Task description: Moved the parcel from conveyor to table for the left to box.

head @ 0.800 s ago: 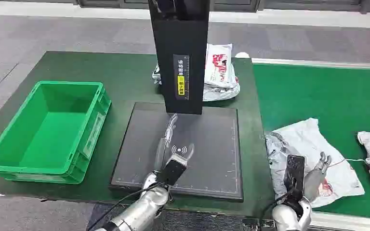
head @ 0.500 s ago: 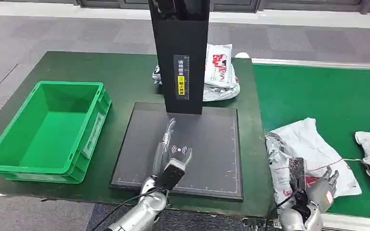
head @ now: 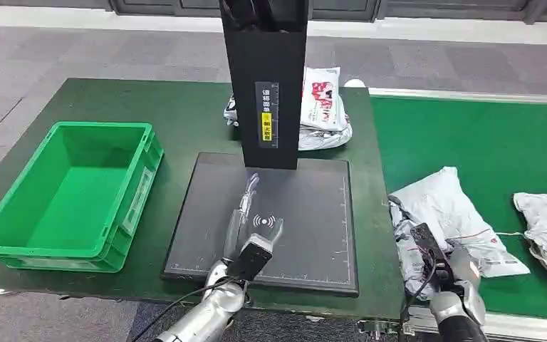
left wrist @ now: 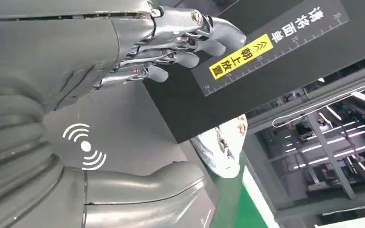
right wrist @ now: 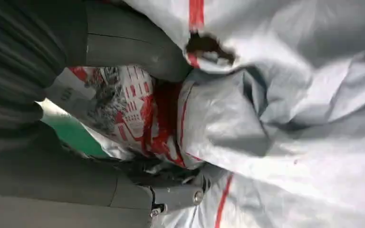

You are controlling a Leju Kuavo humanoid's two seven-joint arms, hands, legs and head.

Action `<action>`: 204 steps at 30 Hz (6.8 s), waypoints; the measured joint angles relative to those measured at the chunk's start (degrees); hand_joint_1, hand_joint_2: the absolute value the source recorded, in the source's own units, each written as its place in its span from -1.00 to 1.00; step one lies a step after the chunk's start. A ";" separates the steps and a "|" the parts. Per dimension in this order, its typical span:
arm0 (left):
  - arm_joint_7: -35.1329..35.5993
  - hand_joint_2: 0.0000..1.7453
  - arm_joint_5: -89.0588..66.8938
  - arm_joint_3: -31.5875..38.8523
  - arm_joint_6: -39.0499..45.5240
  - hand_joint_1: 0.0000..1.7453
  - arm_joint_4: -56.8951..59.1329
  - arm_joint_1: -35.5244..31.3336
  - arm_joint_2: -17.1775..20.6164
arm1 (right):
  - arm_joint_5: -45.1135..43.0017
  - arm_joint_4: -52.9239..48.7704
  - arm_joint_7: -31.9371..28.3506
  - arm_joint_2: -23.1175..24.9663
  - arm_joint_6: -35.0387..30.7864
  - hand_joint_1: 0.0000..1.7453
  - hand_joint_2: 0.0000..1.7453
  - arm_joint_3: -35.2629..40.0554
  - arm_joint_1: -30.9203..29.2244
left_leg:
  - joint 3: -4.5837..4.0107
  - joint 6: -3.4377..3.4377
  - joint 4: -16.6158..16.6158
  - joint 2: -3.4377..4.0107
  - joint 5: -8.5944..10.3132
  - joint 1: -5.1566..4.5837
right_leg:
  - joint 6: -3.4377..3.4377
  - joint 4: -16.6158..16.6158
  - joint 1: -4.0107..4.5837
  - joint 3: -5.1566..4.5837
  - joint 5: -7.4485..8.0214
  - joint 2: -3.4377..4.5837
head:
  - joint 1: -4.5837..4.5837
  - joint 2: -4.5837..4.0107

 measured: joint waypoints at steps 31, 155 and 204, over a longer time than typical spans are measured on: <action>-2.25 1.00 -0.37 1.66 6.08 -1.00 3.19 -3.34 2.03 | -24.11 -48.33 -19.85 5.01 -25.55 1.00 1.00 10.43 15.05 | -0.31 0.03 -0.01 -0.55 0.14 0.00 | 0.10 0.02 -0.03 -0.14 -0.07 -0.47 | -0.02 0.00; 19.72 1.00 -58.56 17.55 7.32 1.00 -11.83 -14.12 0.79 | -47.45 -33.00 -25.20 16.02 0.81 -1.00 -1.00 16.13 2.93 | -0.65 -0.07 0.01 -0.60 0.46 0.02 | 0.08 0.10 -0.01 -0.53 0.11 -0.45 | -0.02 0.00; 60.05 -1.00 -77.04 20.83 3.32 -1.00 -2.92 -10.12 34.54 | -46.31 -43.87 -21.70 13.88 0.00 -1.00 -1.00 16.13 16.42 | -0.76 -0.30 0.00 -0.23 0.47 0.08 | -0.22 0.10 0.13 -0.82 0.19 -0.13 | -0.04 0.00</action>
